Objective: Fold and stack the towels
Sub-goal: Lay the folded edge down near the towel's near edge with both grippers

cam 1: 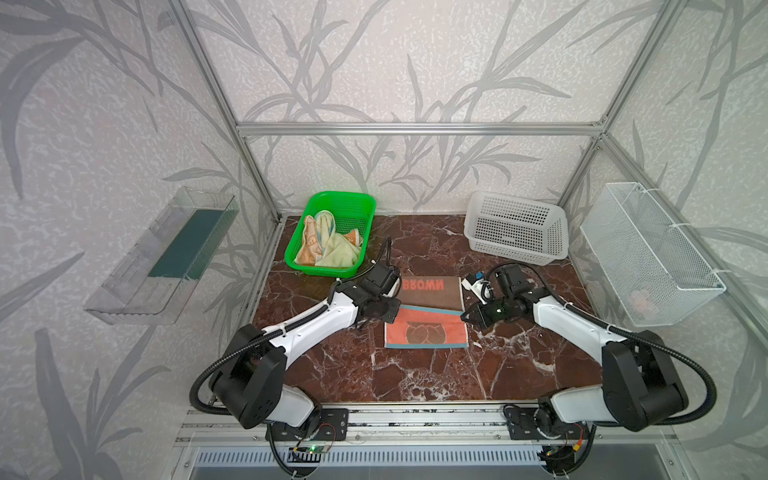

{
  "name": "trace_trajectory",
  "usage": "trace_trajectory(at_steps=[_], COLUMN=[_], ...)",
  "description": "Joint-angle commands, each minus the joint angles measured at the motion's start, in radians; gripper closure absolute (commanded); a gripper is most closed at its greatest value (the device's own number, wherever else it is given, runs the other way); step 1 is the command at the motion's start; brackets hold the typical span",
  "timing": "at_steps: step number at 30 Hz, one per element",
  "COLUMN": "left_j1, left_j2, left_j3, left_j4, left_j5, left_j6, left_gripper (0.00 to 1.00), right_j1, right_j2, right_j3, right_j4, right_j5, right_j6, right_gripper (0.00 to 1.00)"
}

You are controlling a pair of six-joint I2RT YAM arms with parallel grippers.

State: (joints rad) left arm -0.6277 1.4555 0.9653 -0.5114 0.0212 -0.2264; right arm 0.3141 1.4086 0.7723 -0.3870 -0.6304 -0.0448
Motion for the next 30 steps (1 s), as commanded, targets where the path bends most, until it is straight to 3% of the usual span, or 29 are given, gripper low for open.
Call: trace_trajectory(at_steps=[1,7,16,22,26,30], left_j1=[-0.007,-0.008,-0.014,-0.016,-0.019,-0.025], left_j2=[-0.019,-0.007,0.008,-0.004,-0.010,-0.052], left_j3=[-0.014,-0.055,-0.118,-0.167,-0.192,-0.221], left_j4=[-0.006,0.036,0.113,0.140,0.131,0.133], left_j5=[0.003,0.037,0.088,0.130,0.135,0.134], left_j6=[-0.024,-0.028,-0.035,-0.038,-0.053,-0.073], left_gripper=[1.00,1.00,0.97,0.93,0.84,0.72], right_j1=[0.008,0.019,0.022,0.025,0.033,0.038], right_j2=[-0.017,0.010,0.125,0.143,0.124,0.098], right_j3=[0.022,0.032,0.058,0.037,0.009,-0.023], right_j4=[-0.042,-0.037,-0.086,-0.076,-0.052,-0.028], right_j5=[0.018,-0.008,-0.049,-0.063,-0.089,-0.110], right_j6=[0.026,0.056,0.071,0.096,0.111,0.138], right_gripper=[0.99,0.89,0.88,0.82,0.66,0.59])
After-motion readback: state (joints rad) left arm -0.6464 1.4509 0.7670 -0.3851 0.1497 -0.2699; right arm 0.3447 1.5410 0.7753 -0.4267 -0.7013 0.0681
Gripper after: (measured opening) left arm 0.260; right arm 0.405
